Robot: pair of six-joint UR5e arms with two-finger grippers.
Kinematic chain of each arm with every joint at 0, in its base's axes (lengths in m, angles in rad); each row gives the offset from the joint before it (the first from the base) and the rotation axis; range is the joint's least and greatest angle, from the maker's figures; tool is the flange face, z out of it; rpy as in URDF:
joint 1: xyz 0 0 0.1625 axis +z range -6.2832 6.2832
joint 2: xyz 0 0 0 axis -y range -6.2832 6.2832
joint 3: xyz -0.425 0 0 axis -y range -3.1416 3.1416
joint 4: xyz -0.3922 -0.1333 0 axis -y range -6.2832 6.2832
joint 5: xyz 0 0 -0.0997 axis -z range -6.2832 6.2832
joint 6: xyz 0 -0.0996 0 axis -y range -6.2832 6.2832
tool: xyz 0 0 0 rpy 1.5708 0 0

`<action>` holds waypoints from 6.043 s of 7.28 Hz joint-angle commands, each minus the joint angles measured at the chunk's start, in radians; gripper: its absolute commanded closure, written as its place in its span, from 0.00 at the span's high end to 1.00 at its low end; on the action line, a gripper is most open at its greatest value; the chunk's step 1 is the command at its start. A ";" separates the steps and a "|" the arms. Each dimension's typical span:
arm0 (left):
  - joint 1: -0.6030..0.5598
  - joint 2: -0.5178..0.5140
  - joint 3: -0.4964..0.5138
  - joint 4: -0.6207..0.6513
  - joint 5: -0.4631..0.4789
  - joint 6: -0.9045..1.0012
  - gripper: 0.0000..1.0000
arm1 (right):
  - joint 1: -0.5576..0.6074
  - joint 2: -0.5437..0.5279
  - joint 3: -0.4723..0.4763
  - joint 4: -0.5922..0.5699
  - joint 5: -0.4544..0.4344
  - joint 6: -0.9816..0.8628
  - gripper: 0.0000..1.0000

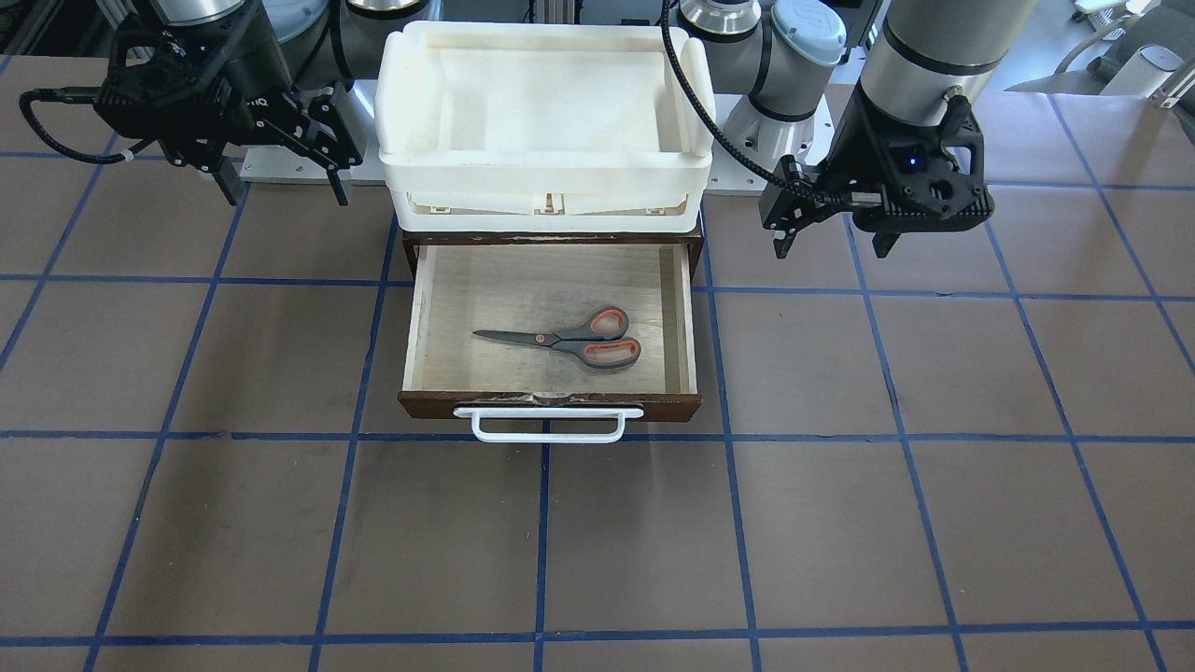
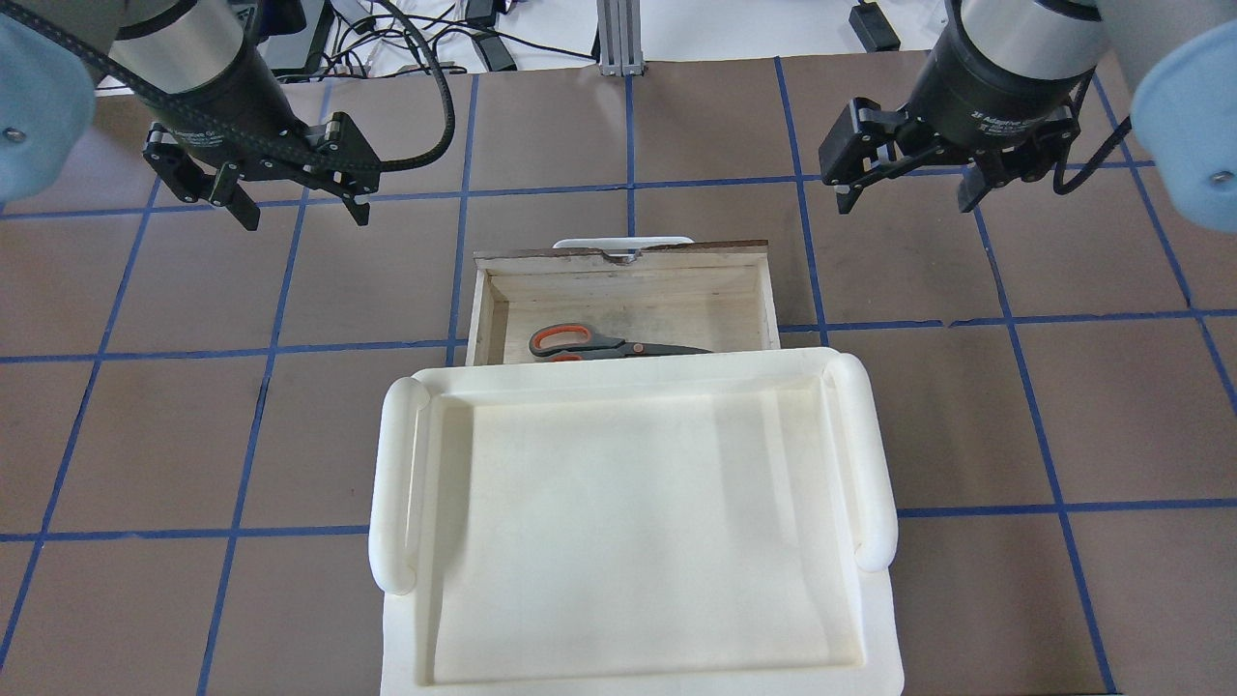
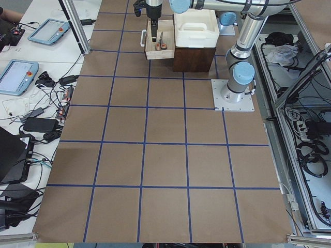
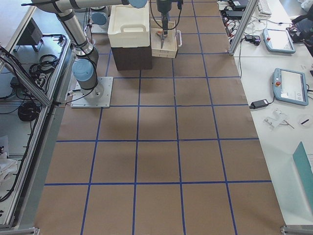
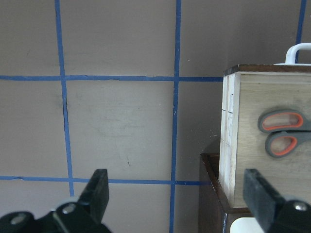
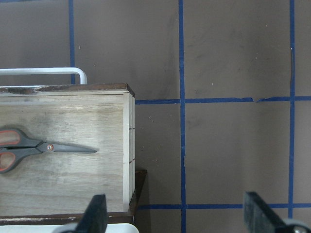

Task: Put scissors in drawer and close it
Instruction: 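Move the left gripper over the white drawer handle, then lower the left gripper to the drawer front behind the handle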

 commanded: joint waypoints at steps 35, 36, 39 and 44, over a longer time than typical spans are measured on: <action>-0.228 -0.495 0.243 -0.073 -0.121 -0.114 1.00 | -0.002 0.000 0.002 0.005 -0.008 -0.002 1.00; -0.228 -0.487 0.229 -0.073 -0.119 -0.114 1.00 | -0.002 0.000 0.002 0.005 -0.008 -0.002 1.00; -0.227 -0.470 0.223 -0.137 -0.116 -0.114 1.00 | -0.002 0.000 0.002 0.005 -0.008 -0.002 1.00; -0.225 -0.441 0.209 -0.250 -0.115 -0.120 1.00 | -0.002 0.000 0.002 0.005 -0.008 -0.002 1.00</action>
